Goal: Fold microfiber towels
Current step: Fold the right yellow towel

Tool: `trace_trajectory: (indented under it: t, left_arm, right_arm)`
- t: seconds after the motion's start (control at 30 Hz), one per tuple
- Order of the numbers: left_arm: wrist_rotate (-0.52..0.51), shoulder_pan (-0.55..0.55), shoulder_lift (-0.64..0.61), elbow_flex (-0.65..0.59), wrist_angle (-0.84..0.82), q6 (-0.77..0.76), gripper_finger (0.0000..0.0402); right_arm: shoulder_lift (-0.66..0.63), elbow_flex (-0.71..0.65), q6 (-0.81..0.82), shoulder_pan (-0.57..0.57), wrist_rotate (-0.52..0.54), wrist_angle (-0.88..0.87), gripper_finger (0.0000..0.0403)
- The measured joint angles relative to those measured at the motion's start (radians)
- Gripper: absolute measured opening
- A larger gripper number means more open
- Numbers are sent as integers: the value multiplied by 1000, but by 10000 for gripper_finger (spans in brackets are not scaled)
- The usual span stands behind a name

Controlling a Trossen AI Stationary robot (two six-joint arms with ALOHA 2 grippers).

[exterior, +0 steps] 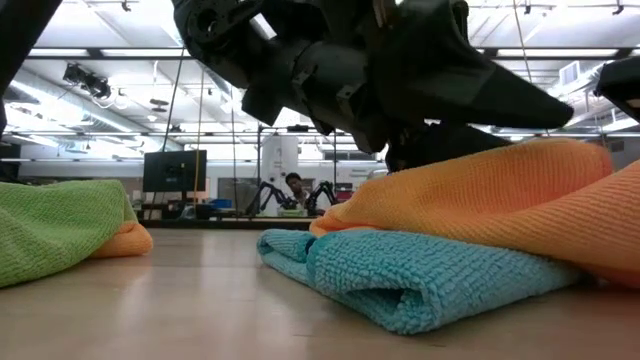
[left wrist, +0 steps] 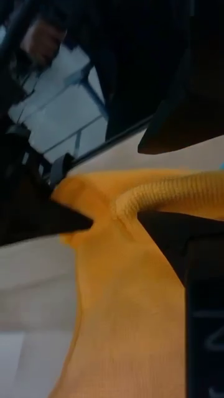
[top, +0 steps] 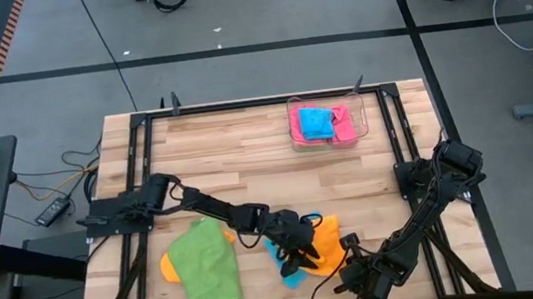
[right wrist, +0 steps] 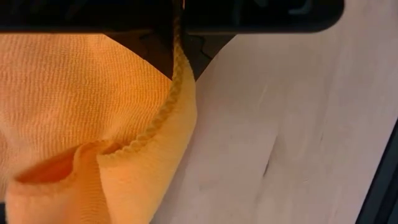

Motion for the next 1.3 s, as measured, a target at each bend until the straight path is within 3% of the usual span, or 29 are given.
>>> trace_trajectory:
  t: [0.17, 0.33, 0.6, 0.77, 0.93, 1.17, 1.3]
  left_arm:
    - [-83, -17, 0, 0, -19, 21, 158]
    - [-101, -25, 0, 0, -15, 26, 166]
    - [-250, -48, 0, 0, -44, 107, 144]
    - [-321, -54, 0, 0, -44, 130, 109]
    - [-348, -55, 0, 0, -44, 117, 17]
    - [-359, -92, -81, 0, -74, 245, 8]
    - [-501, -112, -180, 1, -177, 373, 11]
  right_arm:
    - [0, 0, 0, -1, 0, 0, 8]
    - [0, 0, 1, -1, 0, 1, 8]
    - [0, 0, 3, -1, 0, 2, 8]
    - [0, 0, 3, -1, 0, 2, 8]
    - [0, 0, 4, -1, 10, 3, 8]
    - [-52, 7, 21, -1, 40, -84, 8]
    - [-131, 7, 14, -1, 130, -149, 8]
